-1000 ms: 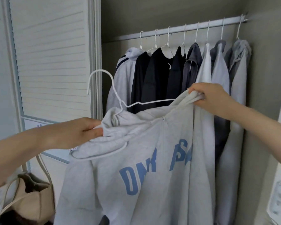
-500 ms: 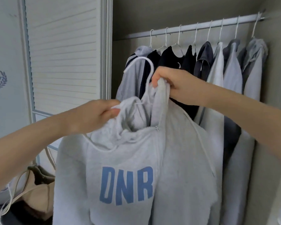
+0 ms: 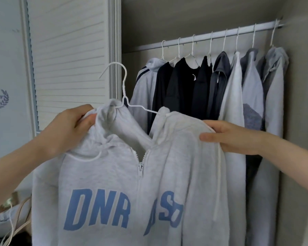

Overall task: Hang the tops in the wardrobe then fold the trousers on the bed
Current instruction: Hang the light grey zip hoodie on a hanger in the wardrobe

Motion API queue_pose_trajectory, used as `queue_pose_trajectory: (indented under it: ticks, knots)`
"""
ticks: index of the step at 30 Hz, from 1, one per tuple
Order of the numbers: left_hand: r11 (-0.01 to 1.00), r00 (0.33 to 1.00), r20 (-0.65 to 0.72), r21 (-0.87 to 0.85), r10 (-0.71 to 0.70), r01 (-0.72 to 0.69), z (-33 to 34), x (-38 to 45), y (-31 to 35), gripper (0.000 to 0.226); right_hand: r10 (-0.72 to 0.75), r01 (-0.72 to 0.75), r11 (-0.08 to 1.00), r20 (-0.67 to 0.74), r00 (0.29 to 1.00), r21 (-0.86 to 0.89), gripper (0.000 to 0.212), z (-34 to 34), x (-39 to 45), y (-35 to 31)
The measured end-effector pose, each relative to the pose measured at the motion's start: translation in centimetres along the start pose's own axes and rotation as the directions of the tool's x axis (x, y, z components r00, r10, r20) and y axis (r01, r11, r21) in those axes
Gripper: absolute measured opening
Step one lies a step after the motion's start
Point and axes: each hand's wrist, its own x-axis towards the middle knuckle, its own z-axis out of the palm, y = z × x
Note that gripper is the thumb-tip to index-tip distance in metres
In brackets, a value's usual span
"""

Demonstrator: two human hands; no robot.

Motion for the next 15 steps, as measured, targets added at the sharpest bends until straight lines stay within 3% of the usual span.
queue_pose_trajectory:
  ticks: [6, 9, 13, 15]
  knots:
    - [1.000, 0.997, -0.075, 0.022, 0.003, -0.002, -0.9, -0.2, -1.1, 0.046, 0.046, -0.060, 0.949, -0.051, 0.998, -0.308, 0.027, -3.6, -1.5, -0.6]
    - [1.000, 0.998, -0.070, 0.022, 0.001, 0.001, -1.0, 0.3, -0.6, 0.040, 0.097, -0.092, 0.879, -0.014, 0.995, -0.467, 0.034, -3.4, -1.4, -1.5]
    - [0.998, 0.998, -0.025, 0.003, 0.059, -0.059, 0.2, 1.2, 0.6, 0.037, 0.194, -0.145, 0.902, 0.083, 0.978, -0.406, 0.026, -1.5, -1.0, -4.5]
    - [0.998, 0.998, -0.022, -0.019, 0.059, -0.059, 0.8, 1.2, 0.5, 0.035, 0.150, -0.147, 0.860, -0.033, 0.988, -0.488, 0.039, 0.1, -0.5, -4.7]
